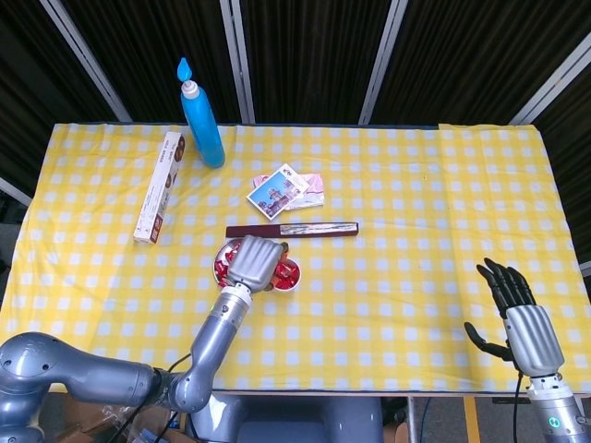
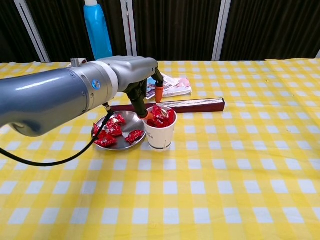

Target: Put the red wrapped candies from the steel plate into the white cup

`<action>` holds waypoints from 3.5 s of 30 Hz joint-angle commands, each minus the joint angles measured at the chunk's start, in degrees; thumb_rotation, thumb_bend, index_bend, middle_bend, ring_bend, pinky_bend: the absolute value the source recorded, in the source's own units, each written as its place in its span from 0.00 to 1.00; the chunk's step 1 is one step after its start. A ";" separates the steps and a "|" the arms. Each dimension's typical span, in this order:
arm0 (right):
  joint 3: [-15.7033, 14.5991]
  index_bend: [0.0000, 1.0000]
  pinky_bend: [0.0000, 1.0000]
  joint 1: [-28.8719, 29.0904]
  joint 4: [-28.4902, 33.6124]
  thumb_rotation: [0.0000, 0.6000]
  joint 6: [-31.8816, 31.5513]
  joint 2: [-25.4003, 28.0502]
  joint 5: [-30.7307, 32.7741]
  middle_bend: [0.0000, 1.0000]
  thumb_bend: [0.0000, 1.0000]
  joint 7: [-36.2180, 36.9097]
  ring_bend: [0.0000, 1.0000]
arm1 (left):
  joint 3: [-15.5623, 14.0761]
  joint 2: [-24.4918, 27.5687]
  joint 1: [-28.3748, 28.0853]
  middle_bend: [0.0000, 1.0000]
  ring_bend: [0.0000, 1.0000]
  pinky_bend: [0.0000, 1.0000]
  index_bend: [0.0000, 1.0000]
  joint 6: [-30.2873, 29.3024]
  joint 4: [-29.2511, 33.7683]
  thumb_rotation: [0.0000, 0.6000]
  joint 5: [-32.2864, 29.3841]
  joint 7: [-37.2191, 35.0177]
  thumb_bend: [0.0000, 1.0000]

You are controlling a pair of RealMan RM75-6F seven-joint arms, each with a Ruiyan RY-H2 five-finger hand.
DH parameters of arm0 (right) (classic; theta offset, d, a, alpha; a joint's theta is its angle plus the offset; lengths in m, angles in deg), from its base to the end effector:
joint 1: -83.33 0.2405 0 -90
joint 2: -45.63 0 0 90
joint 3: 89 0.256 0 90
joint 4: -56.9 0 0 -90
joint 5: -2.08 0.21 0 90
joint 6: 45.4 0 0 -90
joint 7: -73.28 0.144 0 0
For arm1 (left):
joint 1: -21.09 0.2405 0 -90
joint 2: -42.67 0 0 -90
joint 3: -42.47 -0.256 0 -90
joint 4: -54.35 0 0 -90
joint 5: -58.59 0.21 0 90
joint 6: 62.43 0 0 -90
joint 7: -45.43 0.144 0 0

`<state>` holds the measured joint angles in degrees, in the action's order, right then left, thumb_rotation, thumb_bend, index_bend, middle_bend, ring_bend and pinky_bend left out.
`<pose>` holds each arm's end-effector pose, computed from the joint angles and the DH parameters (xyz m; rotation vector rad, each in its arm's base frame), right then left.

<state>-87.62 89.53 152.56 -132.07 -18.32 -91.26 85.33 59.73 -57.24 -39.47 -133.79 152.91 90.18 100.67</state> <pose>-0.2789 -0.1799 0.1485 1.4217 -1.0484 1.1881 -0.0118 0.3230 -0.0503 -1.8794 -0.8715 -0.8117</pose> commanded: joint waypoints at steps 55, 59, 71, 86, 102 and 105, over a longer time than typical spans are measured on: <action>0.22 0.00 0.00 0.09 0.19 1.00 0.27 0.25 0.57 0.00 0.39 0.83 0.00 | -5.85 -4.17 1.25 1.00 1.00 1.00 0.40 10.29 -16.74 1.00 -2.48 -2.26 0.32; 0.22 0.00 0.00 0.09 0.23 1.00 0.31 0.25 0.61 0.00 0.39 0.87 0.00 | -6.30 -4.63 1.14 1.00 1.00 1.00 0.44 10.86 -17.41 1.00 -2.31 -2.21 0.34; 0.18 0.00 0.00 0.03 0.27 1.00 0.25 0.25 0.55 0.00 0.39 0.87 0.00 | -6.70 -2.50 2.26 1.00 1.00 1.00 0.54 9.41 -15.13 1.00 -0.68 -3.09 0.47; 0.21 0.00 0.00 -0.02 0.25 1.00 0.23 0.01 0.64 0.00 0.39 0.14 0.00 | -3.38 8.91 3.79 1.00 1.00 1.00 0.54 5.29 1.32 1.00 7.36 -7.17 0.47; 0.40 0.00 0.00 -0.06 0.21 1.00 -0.03 0.17 0.68 0.00 0.39 0.85 0.00 | -2.66 1.09 -1.91 1.00 1.00 1.00 0.52 5.90 -1.70 1.00 3.89 -2.57 0.44; 0.35 0.00 0.00 -0.01 0.22 1.00 0.04 0.22 0.55 0.00 0.39 0.98 0.00 | -2.78 0.80 -2.44 1.00 1.00 1.00 0.52 5.53 -1.83 1.00 2.30 -1.35 0.43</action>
<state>-87.27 89.51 152.77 -132.03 -18.10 -90.72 86.31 57.07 -56.18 -41.56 -128.10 151.23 93.04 98.91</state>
